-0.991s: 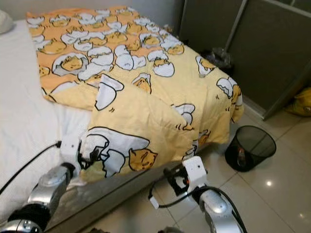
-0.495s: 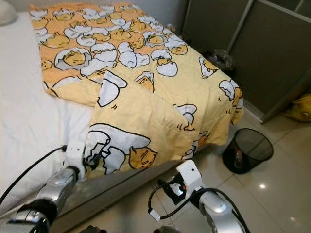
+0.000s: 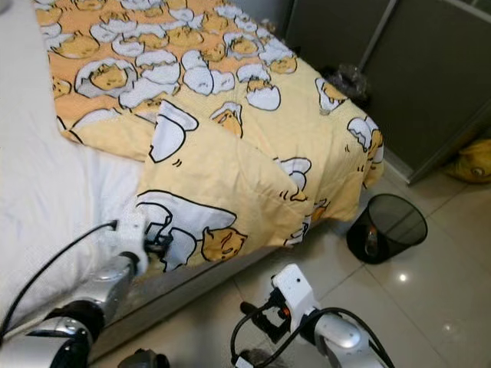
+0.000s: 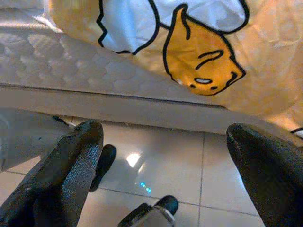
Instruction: Clean up the room
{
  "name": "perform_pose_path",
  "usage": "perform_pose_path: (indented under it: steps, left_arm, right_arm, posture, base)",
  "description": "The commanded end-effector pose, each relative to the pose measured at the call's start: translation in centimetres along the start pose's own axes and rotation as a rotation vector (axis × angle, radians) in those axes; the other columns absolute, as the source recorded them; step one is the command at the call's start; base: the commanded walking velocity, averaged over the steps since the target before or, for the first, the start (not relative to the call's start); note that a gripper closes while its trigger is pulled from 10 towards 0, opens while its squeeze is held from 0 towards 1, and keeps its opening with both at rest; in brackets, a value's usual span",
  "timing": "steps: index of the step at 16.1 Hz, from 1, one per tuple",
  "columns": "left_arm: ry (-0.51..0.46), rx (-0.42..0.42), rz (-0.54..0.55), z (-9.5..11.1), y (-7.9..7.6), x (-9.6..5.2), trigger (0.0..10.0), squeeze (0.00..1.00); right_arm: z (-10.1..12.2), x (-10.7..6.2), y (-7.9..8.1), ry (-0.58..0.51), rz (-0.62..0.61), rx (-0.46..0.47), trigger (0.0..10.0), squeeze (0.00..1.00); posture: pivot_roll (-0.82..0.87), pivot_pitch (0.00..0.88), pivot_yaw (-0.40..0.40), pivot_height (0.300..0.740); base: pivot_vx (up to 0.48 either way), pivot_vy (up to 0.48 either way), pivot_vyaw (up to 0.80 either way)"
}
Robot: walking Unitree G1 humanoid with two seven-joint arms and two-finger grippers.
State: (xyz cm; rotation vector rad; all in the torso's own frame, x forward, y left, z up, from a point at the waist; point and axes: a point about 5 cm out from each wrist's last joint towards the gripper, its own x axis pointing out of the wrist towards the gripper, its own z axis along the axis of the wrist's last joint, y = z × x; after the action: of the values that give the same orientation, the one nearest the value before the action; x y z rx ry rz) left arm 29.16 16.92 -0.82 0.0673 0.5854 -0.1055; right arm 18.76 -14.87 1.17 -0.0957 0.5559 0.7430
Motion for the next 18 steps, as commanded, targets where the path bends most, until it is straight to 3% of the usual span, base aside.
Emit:
perform_pose_path:
  steps: [1,2,3,5,9,12,15,18]
  left_arm:
    - [0.07,0.017,-0.015,-1.5,-0.5,-0.2,10.0,0.0]
    - [0.102,0.003,0.022,-2.1,-0.2,-0.3,10.0,0.0]
    - [0.1,-0.059,0.09,-2.2,0.7,-0.4,0.0,0.0]
    - [0.047,-0.082,0.155,-0.8,1.3,-0.2,0.0,0.0]
    - [0.023,-0.124,0.107,0.2,1.3,0.1,0.0,0.0]
    - [0.041,-0.073,0.064,0.0,1.3,0.1,0.0,0.0]
    - [0.052,0.058,-0.038,-0.4,0.4,0.0,0.0,0.0]
    - [0.06,0.103,-0.091,-0.9,0.1,-0.1,0.0,0.0]
  right_arm:
    - [-0.2,-0.3,0.2,0.005,0.01,0.015,10.0,0.0]
    - [-0.1,-0.2,0.2,0.005,0.014,0.012,10.0,0.0]
    - [0.2,-0.1,0.2,0.003,0.015,0.012,10.0,0.0]
    - [0.3,-0.1,-0.1,0.005,0.015,0.005,10.0,0.0]
    - [0.7,-0.3,-0.6,0.003,0.006,0.004,10.0,0.0]
    - [0.7,-0.1,-0.3,0.001,0.013,0.013,10.0,0.0]
    - [0.7,0.1,0.1,0.002,0.021,0.019,10.0,0.0]
    - [0.7,0.1,0.1,0.002,0.017,0.023,10.0,0.0]
  posture:
    - [-0.2,0.164,-0.096,0.74]
    - [-0.21,0.163,-0.098,0.74]
    - [-0.21,0.159,-0.104,0.74]
    - [-0.22,0.155,-0.112,0.74]
    - [-0.23,0.158,-0.111,0.74]
    - [-0.22,0.163,-0.102,0.74]
    - [-0.22,0.16,-0.1,0.74]
    - [-0.22,0.156,-0.097,0.74]
  base:
    - [0.0,0.0,0.0]
    - [0.0,0.0,0.0]
    - [0.0,0.0,0.0]
    - [0.0,0.0,0.0]
    - [0.0,0.0,0.0]
    - [0.0,0.0,0.0]
    - [0.0,0.0,0.0]
    - [0.0,0.0,0.0]
